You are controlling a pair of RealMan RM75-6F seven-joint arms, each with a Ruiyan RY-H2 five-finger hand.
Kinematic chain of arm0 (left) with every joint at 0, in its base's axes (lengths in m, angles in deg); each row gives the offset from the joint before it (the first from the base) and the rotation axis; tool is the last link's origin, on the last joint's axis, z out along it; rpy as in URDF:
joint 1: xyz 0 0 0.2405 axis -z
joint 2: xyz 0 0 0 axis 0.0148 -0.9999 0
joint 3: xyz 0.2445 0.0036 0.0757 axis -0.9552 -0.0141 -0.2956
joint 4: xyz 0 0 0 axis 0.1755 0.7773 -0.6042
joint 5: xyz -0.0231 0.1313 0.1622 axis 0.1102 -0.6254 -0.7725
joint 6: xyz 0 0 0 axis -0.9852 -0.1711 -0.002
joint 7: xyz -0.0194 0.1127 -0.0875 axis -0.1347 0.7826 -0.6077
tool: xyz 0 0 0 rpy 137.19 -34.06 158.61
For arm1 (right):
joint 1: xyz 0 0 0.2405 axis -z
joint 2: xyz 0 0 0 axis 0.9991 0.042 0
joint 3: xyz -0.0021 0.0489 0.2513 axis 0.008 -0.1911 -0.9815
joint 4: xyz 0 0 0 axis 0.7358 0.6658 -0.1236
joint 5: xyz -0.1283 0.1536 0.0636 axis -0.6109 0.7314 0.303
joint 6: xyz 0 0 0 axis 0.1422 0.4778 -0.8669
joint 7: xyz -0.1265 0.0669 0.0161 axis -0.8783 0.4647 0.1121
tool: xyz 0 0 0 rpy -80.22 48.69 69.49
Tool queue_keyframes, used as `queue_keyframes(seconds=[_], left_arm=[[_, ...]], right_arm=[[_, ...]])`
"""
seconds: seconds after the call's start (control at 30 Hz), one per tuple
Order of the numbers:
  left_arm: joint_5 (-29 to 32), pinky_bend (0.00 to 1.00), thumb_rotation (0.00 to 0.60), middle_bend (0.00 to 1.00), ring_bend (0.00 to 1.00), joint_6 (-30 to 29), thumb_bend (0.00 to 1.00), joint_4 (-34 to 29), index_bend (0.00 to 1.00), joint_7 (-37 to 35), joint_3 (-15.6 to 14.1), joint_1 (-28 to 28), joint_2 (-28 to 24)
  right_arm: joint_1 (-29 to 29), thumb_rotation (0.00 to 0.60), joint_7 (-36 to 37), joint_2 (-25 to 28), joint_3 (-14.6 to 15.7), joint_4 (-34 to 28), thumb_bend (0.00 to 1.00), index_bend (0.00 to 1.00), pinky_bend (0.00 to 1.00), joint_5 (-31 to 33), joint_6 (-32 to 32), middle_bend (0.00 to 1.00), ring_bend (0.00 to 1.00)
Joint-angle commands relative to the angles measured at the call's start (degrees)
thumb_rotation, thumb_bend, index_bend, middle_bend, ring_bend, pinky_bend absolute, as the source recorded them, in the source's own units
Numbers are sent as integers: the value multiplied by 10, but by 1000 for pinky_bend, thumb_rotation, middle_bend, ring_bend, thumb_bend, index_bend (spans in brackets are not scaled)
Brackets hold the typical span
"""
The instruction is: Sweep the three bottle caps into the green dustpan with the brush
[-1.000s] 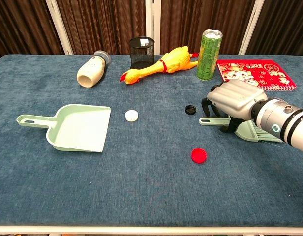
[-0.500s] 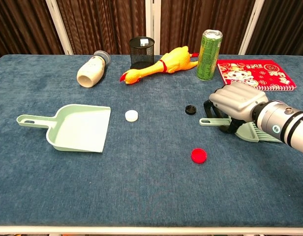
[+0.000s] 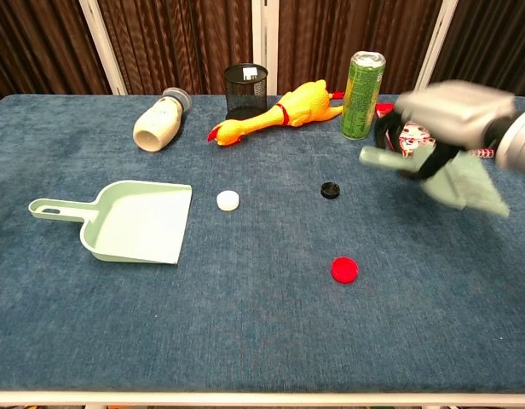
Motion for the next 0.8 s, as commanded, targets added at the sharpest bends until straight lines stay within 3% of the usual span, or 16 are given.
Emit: queue_keyframes(seconds=[0.03, 0.33, 0.6, 0.8], left_arm=[[30, 95, 600, 187, 102, 72, 0, -12, 246, -1, 12, 48, 7], [108, 165, 600, 300, 197, 152, 0, 4, 339, 86, 4, 97, 75], [169, 210, 600, 336, 236, 148, 66, -6, 360, 151, -4, 104, 119], [203, 230, 600, 371, 251, 125, 127, 27, 416, 192, -1, 111, 168]], right_arm=[[1, 600, 58, 64, -34, -50, 424, 634, 237, -6, 10, 642, 286], [5, 600, 106, 135, -49, -88, 424, 634, 237, -3, 12, 643, 285], [1, 600, 118, 137, -34, -79, 423, 634, 237, -1, 2, 642, 285], [-2, 600, 128, 133, -27, -71, 423, 634, 237, -2, 1, 642, 285]])
